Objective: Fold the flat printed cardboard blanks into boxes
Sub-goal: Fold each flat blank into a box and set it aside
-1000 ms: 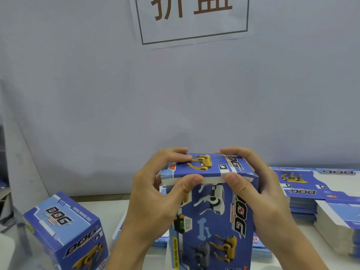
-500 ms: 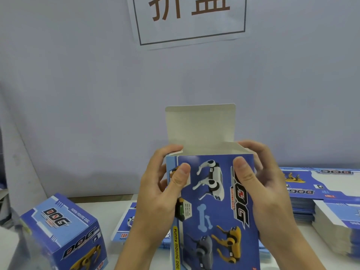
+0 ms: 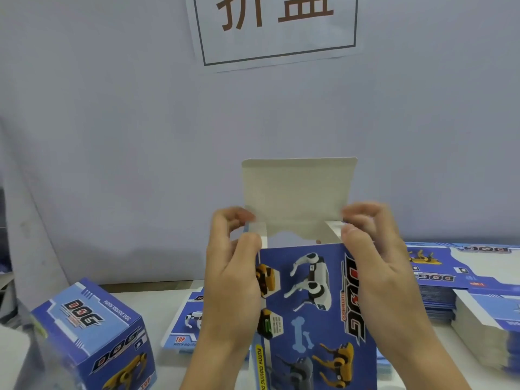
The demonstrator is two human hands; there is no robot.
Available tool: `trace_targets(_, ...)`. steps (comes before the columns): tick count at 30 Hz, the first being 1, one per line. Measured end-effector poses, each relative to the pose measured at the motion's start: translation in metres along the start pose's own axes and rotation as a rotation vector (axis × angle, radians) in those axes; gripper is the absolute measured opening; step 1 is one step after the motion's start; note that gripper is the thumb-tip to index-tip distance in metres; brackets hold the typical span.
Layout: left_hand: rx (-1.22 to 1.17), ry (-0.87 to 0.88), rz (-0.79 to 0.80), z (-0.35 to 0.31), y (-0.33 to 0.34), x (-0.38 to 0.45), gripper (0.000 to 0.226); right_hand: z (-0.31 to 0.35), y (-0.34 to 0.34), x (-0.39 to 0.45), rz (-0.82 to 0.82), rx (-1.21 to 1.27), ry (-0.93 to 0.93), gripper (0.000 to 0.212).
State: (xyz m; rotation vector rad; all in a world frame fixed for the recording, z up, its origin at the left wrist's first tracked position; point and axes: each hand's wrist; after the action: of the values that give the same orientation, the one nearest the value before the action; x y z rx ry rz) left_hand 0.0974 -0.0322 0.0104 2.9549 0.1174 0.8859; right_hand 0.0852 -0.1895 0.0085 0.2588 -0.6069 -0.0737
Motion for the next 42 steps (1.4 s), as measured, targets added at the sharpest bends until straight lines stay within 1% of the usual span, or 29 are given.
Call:
trace_targets(2, -0.042, 0.001, 0.016, 0.000, -0.002, 0.000, 0.051, -0.004, -0.001, 0.001, -0.005, 0.013, -0.003, 0.047)
trace_targets(3, -0.051, 0.002, 0.042, -0.002, -0.003, 0.000, 0.062, -0.004, -0.001, 0.001, 0.009, 0.017, -0.007, 0.054)
trace_targets(4, -0.056, 0.005, 0.064, -0.004, -0.001, 0.000, 0.067, -0.004, 0.000, 0.002, 0.028, 0.026, -0.019, 0.055)
trace_targets(5, -0.054, 0.015, 0.075, -0.005, 0.000, 0.000, 0.067, -0.004, 0.000, 0.002, 0.056, 0.042, -0.031, 0.050)
trace_targets(6, -0.043, 0.039, 0.076, -0.005, 0.001, 0.000, 0.061, -0.003, 0.000, 0.003, 0.073, 0.070, -0.042, 0.042)
trace_targets(8, -0.014, 0.096, 0.048, -0.007, 0.000, -0.001, 0.033, -0.003, -0.001, 0.001, 0.084, 0.136, -0.064, 0.025)
trace_targets(9, -0.020, 0.116, 0.029, -0.007, -0.001, -0.001, 0.023, -0.005, -0.002, 0.000, 0.078, 0.176, -0.066, 0.022)
trace_targets(10, -0.060, 0.108, 0.030, -0.007, -0.002, -0.002, 0.027, -0.006, -0.002, -0.003, 0.069, 0.243, -0.050, 0.024)
trace_targets(11, -0.137, 0.071, 0.046, -0.009, -0.002, -0.003, 0.039, -0.005, 0.000, -0.002, 0.067, 0.310, -0.034, 0.029)
trace_targets(12, -0.202, 0.033, 0.066, -0.009, -0.003, -0.004, 0.051, -0.005, 0.001, -0.003, 0.056, 0.327, -0.027, 0.034)
trace_targets(13, -0.221, 0.016, 0.081, -0.010, -0.003, -0.006, 0.061, -0.006, 0.001, -0.003, 0.044, 0.265, -0.034, 0.033)
trace_targets(14, -0.176, 0.025, 0.091, -0.009, -0.003, -0.006, 0.061, -0.006, 0.002, -0.002, 0.039, 0.165, -0.053, 0.026)
trace_targets(15, -0.119, 0.049, 0.093, -0.008, -0.003, -0.006, 0.052, -0.005, 0.003, -0.002, 0.042, 0.093, -0.079, 0.019)
trace_targets(16, -0.078, 0.061, 0.091, -0.009, -0.002, -0.006, 0.040, -0.004, 0.004, -0.003, 0.045, 0.064, -0.097, 0.019)
trace_targets(18, -0.041, 0.082, 0.111, -0.005, -0.003, -0.006, 0.029, 0.000, 0.006, -0.005, 0.049, 0.092, -0.090, 0.035)
trace_targets(20, -0.034, 0.103, 0.136, -0.004, -0.005, -0.006, 0.022, 0.001, 0.006, -0.008, 0.039, 0.136, -0.071, 0.029)
trace_targets(22, -0.030, 0.110, 0.144, -0.004, -0.005, -0.006, 0.025, 0.002, 0.006, -0.007, 0.032, 0.159, -0.069, 0.023)
trace_targets(24, -0.046, 0.099, 0.147, -0.004, -0.005, -0.005, 0.030, 0.003, 0.006, -0.006, 0.030, 0.165, -0.063, 0.027)
trace_targets(26, -0.077, 0.086, 0.147, -0.003, -0.007, -0.003, 0.028, 0.004, 0.006, -0.006, 0.030, 0.182, -0.057, 0.027)
trace_targets(29, -0.113, 0.060, 0.154, -0.001, -0.009, -0.001, 0.024, 0.000, 0.001, -0.005, 0.018, 0.252, -0.044, 0.014)
trace_targets(32, -0.126, 0.050, 0.176, -0.001, -0.013, 0.000, 0.022, -0.003, -0.001, -0.006, 0.062, 0.305, -0.021, 0.022)
trace_targets(35, -0.142, 0.044, 0.183, -0.001, -0.016, 0.001, 0.022, -0.002, 0.000, -0.007, 0.103, 0.373, -0.005, 0.022)
trace_targets(39, -0.099, 0.052, 0.198, -0.002, -0.014, 0.000, 0.043, -0.002, 0.000, -0.006, 0.076, 0.320, -0.006, 0.020)
trace_targets(40, -0.094, 0.054, 0.192, -0.002, -0.013, -0.001, 0.042, -0.002, 0.001, -0.005, 0.069, 0.314, -0.010, 0.020)
trace_targets(42, -0.104, 0.058, 0.172, -0.001, -0.013, 0.000, 0.032, -0.002, 0.002, -0.005, 0.070, 0.321, -0.006, 0.020)
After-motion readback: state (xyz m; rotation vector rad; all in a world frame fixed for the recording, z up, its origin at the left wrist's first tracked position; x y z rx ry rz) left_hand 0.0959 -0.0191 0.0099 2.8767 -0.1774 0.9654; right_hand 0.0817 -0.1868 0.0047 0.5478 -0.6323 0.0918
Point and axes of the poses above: each hand's wrist, its own x-axis towards the middle knuckle, its own y-axis out of the palm, z = x × y, and after that the axes turned 10 degrees about x, right-handed
